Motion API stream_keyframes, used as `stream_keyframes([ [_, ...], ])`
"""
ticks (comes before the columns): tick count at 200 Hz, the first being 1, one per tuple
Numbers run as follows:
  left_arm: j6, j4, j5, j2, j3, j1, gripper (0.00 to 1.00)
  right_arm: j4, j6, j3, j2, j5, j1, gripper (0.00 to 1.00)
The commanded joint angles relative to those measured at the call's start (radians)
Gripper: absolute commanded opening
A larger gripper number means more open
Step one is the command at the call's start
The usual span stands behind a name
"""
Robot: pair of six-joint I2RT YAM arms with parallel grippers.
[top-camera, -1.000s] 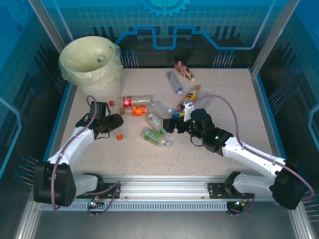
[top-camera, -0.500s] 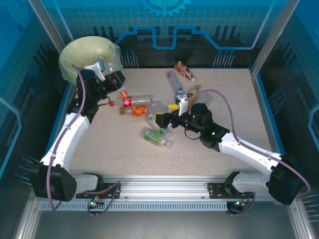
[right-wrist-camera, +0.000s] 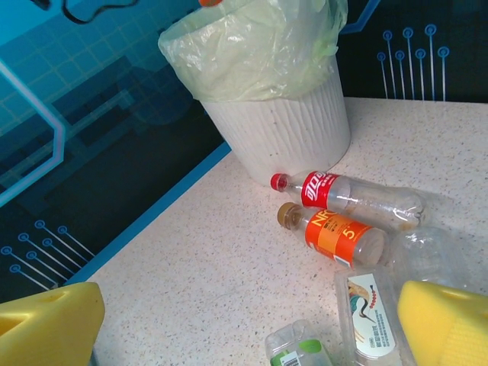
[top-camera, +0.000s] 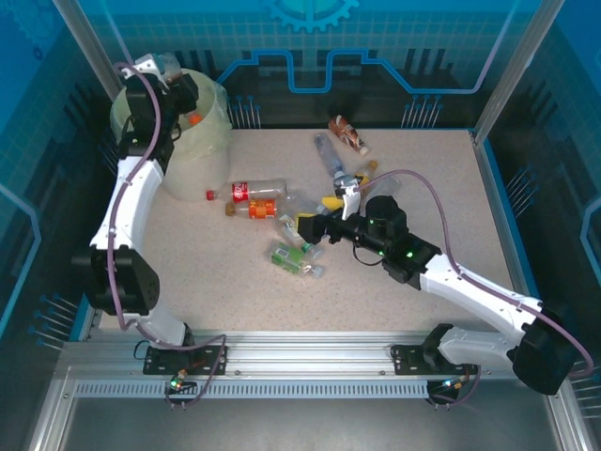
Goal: Put the plastic bottles in the bin
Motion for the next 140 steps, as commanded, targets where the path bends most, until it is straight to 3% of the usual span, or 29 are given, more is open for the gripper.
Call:
stream_keyframes([
  [1,0.117,-0.035,-0.064,0.056,0.108,0.028,0.5,-0.033,-0.026,-0.013,-0.033,0.035,-0.011,1.0],
  [29,0.263,-0.131,-0.092,0.166,0.218,0.036,0.5,-0.08,-0.008,-0.004,-0.045,0.056,-0.012,1.0],
  [97,0.519,-0.235,-0.476,0.351,0.366,0.053,0.5,-0.186,-0.006,0.039,-0.039,0.103,-0.013,1.0],
  [140,0.587,-0.316,-0.581,0.466,0.515,0.061,0.53,-0.213,0.003,0.035,-0.038,0.106,-0.013,1.0],
])
